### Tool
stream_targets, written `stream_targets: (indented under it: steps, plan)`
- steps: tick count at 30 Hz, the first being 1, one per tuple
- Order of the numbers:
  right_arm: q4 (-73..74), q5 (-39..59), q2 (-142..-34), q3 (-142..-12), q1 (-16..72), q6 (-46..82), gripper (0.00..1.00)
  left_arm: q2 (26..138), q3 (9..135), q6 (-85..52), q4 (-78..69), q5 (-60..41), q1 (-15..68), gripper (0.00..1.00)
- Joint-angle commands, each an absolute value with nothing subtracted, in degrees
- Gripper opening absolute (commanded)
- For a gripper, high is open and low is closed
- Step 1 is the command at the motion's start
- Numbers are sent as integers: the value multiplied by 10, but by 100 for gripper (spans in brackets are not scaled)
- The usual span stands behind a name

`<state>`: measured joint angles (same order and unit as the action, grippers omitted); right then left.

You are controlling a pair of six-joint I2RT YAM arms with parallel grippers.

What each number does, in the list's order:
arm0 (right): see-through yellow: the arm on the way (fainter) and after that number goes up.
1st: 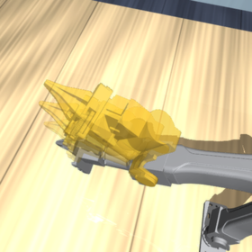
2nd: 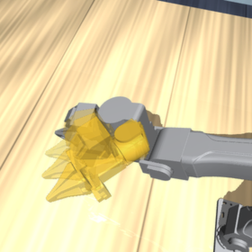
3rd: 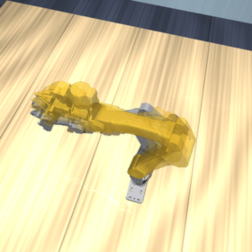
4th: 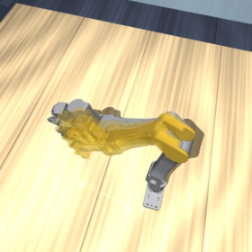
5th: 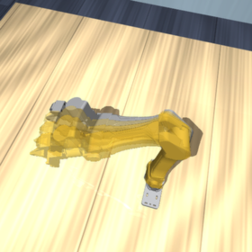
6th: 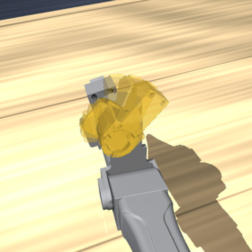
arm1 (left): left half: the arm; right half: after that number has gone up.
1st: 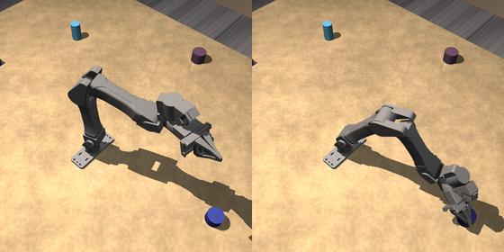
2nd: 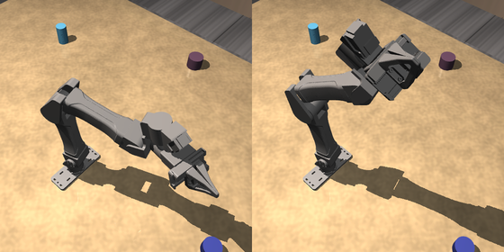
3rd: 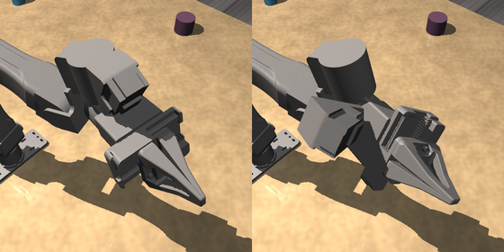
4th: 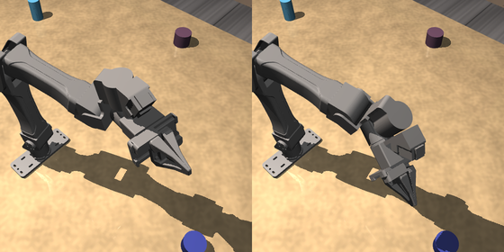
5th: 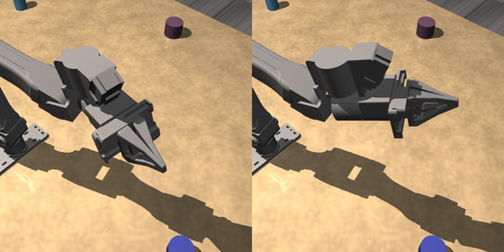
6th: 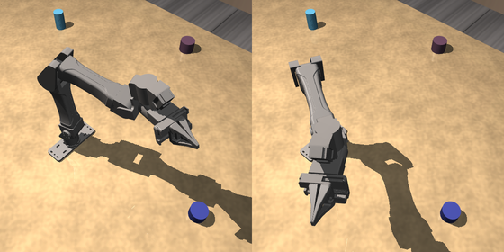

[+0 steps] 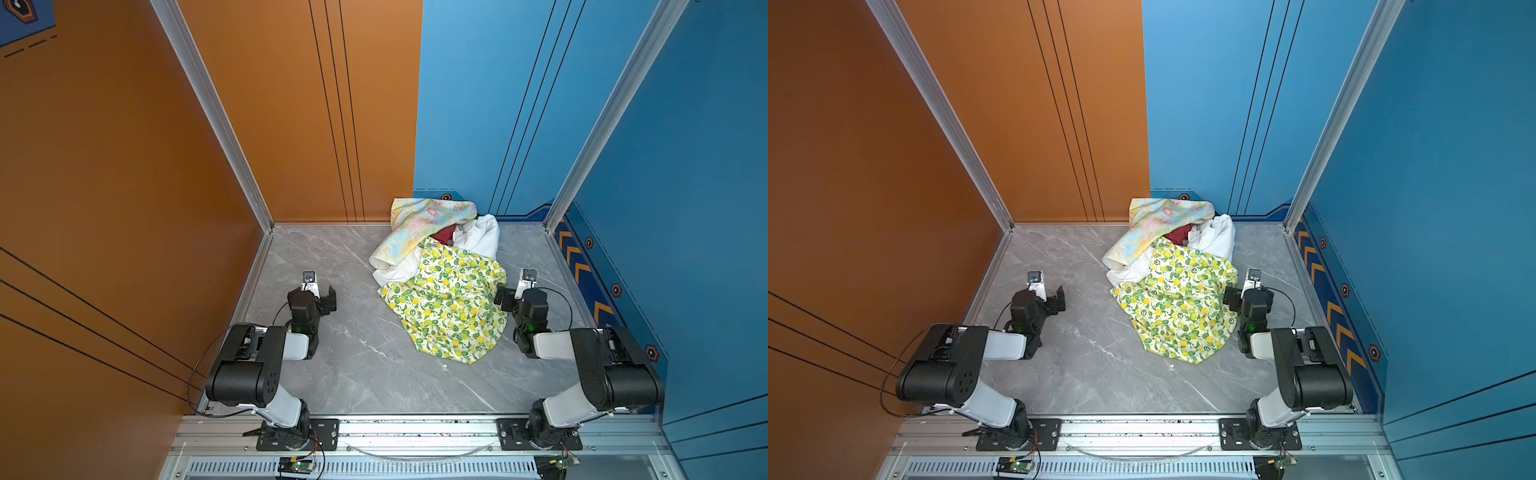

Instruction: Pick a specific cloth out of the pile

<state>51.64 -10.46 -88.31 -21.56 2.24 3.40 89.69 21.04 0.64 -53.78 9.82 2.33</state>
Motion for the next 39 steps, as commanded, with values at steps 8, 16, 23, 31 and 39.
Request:
stream_targets:
  steps: [8, 16, 23, 31, 39]
  plan:
    - [524, -98, -887, -212, 22, 37, 100, 896, 215, 12, -534, 100, 28, 98]
    - [524, -99, -887, -212, 22, 37, 100, 896, 215, 11, -533, 99, 27, 98]
    - [524, -96, -887, -213, 21, 36, 100, 898, 218, 1, -533, 92, 17, 98]
    - [523, -100, -886, -212, 23, 36, 100, 897, 219, 3, -529, 104, 23, 98]
    - [421, -167, -798, -225, 43, 39, 100, 862, 268, 1, -415, 137, 30, 98]
